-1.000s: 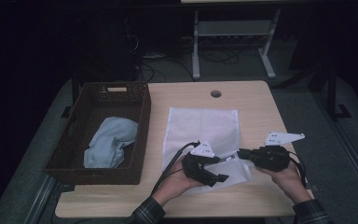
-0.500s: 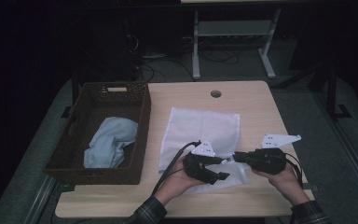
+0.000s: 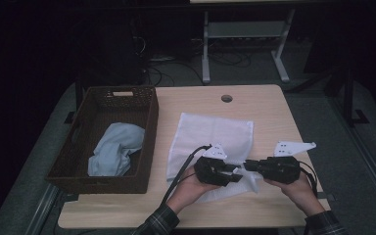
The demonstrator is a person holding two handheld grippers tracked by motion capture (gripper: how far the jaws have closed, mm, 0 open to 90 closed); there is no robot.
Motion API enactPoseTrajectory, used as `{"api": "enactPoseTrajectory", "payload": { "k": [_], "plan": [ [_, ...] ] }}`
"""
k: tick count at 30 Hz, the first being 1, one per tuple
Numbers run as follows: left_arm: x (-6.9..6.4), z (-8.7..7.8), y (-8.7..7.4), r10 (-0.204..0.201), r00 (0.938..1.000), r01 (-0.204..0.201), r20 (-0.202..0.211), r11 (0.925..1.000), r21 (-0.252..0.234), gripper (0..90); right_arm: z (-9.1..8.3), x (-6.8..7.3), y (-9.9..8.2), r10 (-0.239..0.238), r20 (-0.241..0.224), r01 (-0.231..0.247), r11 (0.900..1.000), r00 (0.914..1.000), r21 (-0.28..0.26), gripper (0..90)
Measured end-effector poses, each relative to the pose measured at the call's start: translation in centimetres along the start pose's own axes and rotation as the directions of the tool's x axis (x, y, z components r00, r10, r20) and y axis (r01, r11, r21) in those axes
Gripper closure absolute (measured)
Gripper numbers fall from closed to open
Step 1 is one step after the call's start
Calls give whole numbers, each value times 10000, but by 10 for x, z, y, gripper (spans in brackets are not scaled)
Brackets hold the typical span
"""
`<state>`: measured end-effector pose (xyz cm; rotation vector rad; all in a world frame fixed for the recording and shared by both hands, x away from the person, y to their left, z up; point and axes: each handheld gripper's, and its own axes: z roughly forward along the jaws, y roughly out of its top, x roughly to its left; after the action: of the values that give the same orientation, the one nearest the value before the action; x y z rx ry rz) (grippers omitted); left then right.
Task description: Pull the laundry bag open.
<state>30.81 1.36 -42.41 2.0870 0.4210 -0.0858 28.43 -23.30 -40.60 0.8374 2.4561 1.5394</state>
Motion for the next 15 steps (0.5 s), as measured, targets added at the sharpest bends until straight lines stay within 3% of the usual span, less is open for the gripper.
{"api": "enactPoseTrajectory", "payload": {
  "k": [7, 15],
  "plan": [
    [4, 2, 0, -36, 9992, 42, -402, 9999, 146, 847, 0, 0, 0, -4, -10, 4, 10000, 10000, 41, 857],
    [4, 0, -1, 100, 9988, -90, -483, 9997, 209, 866, 2, -2, -2, -72, -71, 73, 9997, 9999, 212, 816]
  ]
}}
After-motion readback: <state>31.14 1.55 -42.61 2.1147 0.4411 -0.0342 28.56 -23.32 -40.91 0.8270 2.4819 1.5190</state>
